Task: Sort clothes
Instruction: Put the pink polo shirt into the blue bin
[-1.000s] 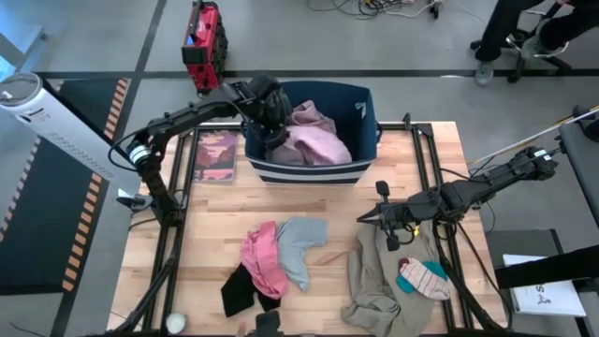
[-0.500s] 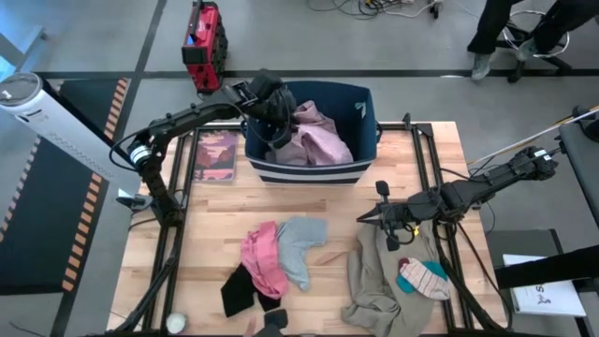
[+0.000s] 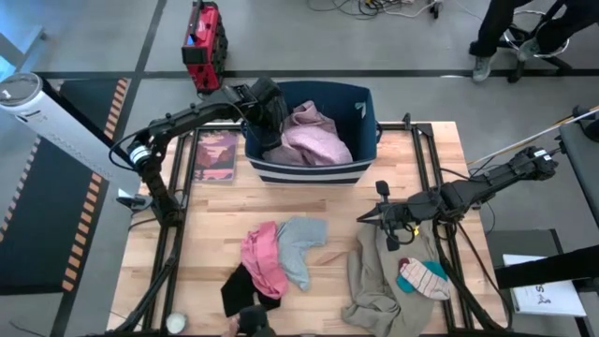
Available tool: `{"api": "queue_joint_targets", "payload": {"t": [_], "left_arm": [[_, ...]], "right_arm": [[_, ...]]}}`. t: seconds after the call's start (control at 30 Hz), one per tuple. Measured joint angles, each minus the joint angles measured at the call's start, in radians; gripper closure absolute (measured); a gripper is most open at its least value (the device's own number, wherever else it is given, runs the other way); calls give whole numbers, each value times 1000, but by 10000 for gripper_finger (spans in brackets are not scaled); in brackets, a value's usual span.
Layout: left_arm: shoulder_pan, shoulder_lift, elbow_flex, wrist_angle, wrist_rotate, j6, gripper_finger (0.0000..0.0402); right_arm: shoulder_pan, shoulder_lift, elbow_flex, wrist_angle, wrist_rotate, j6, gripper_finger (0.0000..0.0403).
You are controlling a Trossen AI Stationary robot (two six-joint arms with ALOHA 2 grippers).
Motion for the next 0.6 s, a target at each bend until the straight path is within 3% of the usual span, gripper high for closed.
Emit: {"api": "queue_joint_targets", "payload": {"t": [0.2, 0.3, 0.4, 0.6], "left_arm": [[-3, -41, 20, 2, 13, 0, 108], [-3, -51, 42, 9, 109, -17, 97], [-6, -53, 52, 39, 200, -49, 98], [-34, -32, 33, 109, 217, -48, 134]], "right_arm": [[0, 0, 0, 0, 0, 0, 403], [0, 0, 0, 0, 0, 0, 403], [0, 0, 0, -1, 0, 0, 403], [0, 0, 0, -1, 0, -1, 403]]}}
